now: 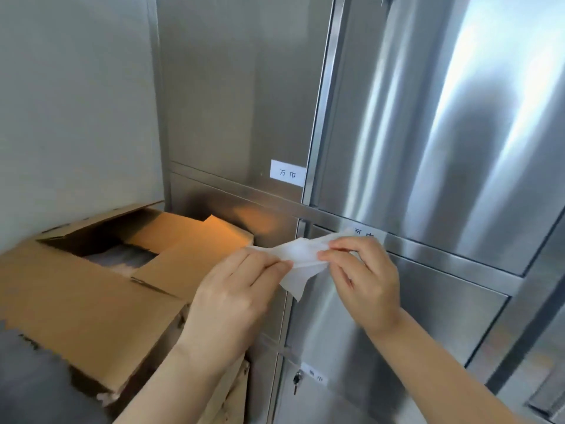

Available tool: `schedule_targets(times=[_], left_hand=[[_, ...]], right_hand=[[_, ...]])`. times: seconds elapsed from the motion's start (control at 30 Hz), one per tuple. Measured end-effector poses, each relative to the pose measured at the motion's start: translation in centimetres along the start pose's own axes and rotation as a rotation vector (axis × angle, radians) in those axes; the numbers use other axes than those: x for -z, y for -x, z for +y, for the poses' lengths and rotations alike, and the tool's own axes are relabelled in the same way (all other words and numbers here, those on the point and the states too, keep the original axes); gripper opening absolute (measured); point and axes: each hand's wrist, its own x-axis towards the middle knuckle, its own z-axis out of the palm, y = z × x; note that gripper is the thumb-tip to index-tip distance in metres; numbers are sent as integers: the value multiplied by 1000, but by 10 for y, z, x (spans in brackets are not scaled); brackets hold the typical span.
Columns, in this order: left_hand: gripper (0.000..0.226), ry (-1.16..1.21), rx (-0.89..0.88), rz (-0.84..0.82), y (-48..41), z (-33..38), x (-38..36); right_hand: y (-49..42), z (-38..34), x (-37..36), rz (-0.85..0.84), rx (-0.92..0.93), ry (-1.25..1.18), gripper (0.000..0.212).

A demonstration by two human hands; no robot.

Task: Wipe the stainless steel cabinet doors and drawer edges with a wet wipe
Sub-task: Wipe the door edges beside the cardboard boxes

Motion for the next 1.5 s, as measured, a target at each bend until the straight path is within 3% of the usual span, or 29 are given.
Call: schedule_targets(times=[0.2, 0.47, 0.83, 1.13, 1.37, 1.5], left_hand=[[20, 102, 129, 153, -42, -5, -92], [21, 204, 206, 228, -98, -47, -190], [14, 389, 288, 486, -149, -98, -294], [25, 437, 348, 341, -154, -85, -312], [39, 398, 410, 225, -148, -79, -308], [42, 514, 400, 161, -146, -70, -300]], right_hand=[[-38, 96, -16, -78, 183, 40, 21], [-82, 193, -65, -204, 459, 103, 16], [-146, 224, -109, -511, 679, 378, 31], [-148, 232, -106, -684, 666, 506, 13], [-143, 211, -107, -841, 638, 674, 29], [-144, 205, -103, -942, 646, 756, 37]])
